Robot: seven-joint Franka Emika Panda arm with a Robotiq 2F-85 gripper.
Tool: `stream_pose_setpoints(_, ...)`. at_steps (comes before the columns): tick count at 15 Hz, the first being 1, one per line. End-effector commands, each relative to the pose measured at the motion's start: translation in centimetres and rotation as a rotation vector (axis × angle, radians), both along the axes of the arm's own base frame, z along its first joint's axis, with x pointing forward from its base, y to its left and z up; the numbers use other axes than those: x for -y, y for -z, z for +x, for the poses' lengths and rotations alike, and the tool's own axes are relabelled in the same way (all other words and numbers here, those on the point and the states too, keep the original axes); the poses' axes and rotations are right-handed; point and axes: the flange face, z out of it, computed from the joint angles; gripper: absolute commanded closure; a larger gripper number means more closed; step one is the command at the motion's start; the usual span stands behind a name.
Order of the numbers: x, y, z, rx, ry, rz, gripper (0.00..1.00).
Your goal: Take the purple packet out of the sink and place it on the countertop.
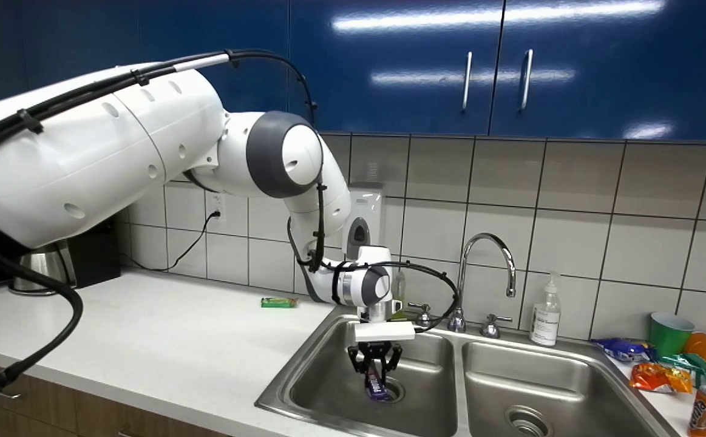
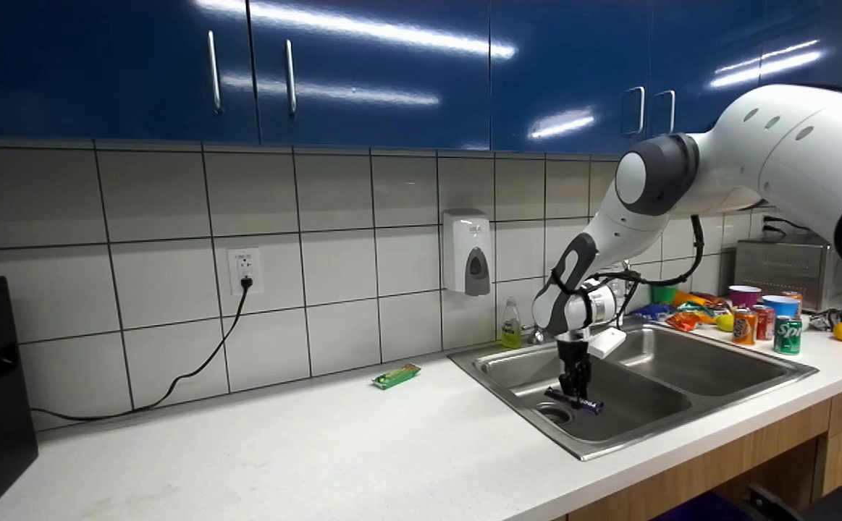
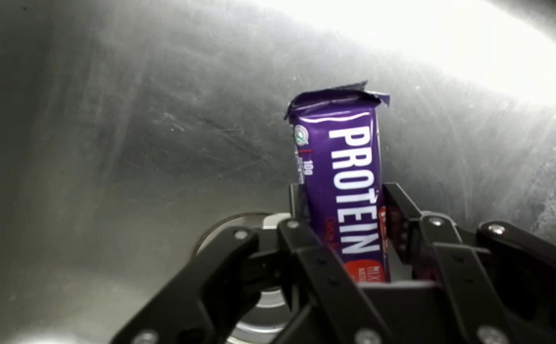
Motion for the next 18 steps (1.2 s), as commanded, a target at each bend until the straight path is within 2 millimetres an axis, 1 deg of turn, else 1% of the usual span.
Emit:
stream_pose_setpoints(1,-0.7,-2.9,-2.3,0.021,0.030,-0.021,0.83)
stream_pose_setpoints(3,-1.0,-4.2,-3.6,0.031,0.044,-0.025,0.83)
stream_pose_setpoints(8,-1.7,-6.6,-6.9,0.042,0.069,-0.047,0.83)
stream_pose_setpoints(12,-3.3,-8.0,-9.8,0.047,0.071,-0.058,0.83)
stream_pose_setpoints(14,-4.4,-8.8,-11.4,0.052,0.067,-0.062,0.83)
stream_pose_setpoints(18,-6.5,-10.2,-13.8,0.070,0.052,-0.069,0.83)
